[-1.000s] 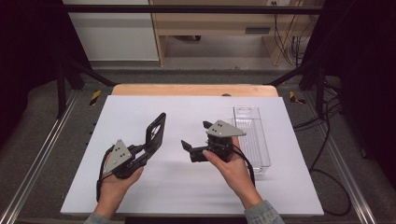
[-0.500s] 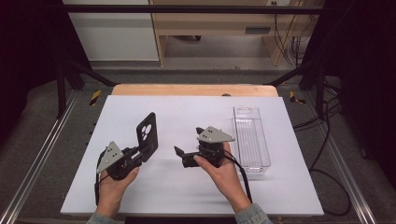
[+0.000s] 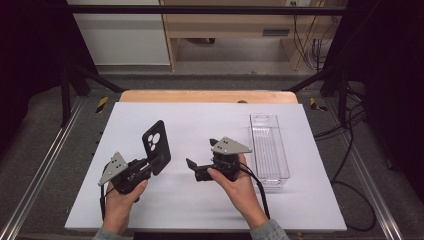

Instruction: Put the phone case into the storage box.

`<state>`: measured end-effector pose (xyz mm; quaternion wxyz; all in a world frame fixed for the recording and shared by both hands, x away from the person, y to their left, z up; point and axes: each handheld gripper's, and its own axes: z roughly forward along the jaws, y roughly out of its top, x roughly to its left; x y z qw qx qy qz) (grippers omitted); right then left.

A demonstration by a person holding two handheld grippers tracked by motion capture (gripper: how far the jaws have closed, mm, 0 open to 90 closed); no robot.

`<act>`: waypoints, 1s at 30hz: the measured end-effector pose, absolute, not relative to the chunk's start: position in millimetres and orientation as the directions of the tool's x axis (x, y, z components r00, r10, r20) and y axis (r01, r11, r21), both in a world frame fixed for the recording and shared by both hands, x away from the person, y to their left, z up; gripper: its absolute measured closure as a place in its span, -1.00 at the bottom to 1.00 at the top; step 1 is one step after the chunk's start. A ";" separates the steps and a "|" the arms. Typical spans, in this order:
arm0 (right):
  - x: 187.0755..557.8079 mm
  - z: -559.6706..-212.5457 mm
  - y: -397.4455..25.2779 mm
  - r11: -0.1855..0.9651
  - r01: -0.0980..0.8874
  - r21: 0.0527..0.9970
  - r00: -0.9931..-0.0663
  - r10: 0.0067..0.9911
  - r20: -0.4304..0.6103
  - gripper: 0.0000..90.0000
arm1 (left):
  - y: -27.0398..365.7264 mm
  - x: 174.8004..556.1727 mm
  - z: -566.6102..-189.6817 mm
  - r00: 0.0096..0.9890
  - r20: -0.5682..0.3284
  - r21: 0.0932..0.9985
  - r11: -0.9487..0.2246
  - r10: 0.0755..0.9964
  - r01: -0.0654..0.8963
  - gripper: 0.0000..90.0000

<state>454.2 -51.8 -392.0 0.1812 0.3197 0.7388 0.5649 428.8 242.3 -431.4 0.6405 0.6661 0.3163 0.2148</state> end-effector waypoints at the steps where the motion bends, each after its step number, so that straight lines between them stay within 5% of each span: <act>1: 454.3 -392.0 -52.0 0.156 0.268 0.951 -0.731 0.676 0.095 -0.93 | 241.7 428.6 -431.6 0.709 -0.125 0.988 0.026 0.694 0.149 0.79; 30: 449.0 -395.9 -50.4 0.079 0.296 0.952 -0.738 0.652 0.175 -0.94 | 220.6 426.0 -435.2 0.756 -0.208 0.975 0.072 0.620 0.209 0.79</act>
